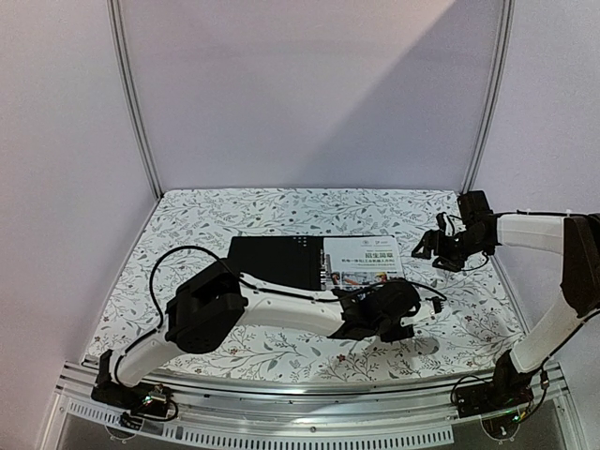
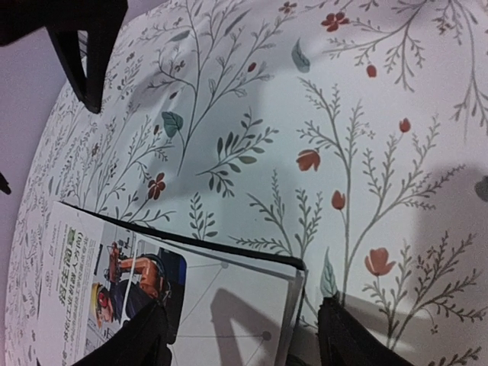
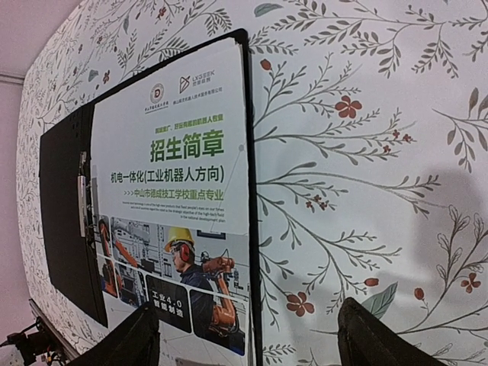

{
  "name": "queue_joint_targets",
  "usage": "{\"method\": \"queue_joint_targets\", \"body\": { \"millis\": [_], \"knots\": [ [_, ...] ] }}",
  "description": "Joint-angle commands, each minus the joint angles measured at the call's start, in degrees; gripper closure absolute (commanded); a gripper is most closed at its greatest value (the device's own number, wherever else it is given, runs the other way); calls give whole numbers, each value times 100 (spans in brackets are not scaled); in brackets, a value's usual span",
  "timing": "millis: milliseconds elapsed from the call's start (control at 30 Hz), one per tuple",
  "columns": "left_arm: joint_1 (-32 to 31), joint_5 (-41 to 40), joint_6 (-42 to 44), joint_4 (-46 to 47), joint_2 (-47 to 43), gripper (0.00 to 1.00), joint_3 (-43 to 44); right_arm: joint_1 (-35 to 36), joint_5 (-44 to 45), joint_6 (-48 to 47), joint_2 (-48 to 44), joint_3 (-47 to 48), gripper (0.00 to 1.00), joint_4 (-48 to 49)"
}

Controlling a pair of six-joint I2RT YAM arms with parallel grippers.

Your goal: Put the files into the folder

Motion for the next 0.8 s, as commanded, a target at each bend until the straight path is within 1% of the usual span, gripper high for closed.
{"method": "queue_joint_targets", "body": {
  "millis": [0, 133, 500, 600, 767],
  "knots": [
    [126, -263, -276, -176, 360, 32, 249, -54, -25, 45, -150, -41, 21, 57],
    [213, -169, -511, -215, 376, 32, 338, -52, -76, 49, -143, -67, 21, 80],
    [254, -21, -650, -199, 197, 32, 327, -54, -125, 64, -107, -98, 21, 124],
    [252, 263, -747, -121, 2, 32, 251, -58, -132, 57, -111, -118, 21, 149],
    [245, 852, -831, 197, -591, 32, 16, -59, -54, 38, -204, -140, 21, 194]
  ]
}}
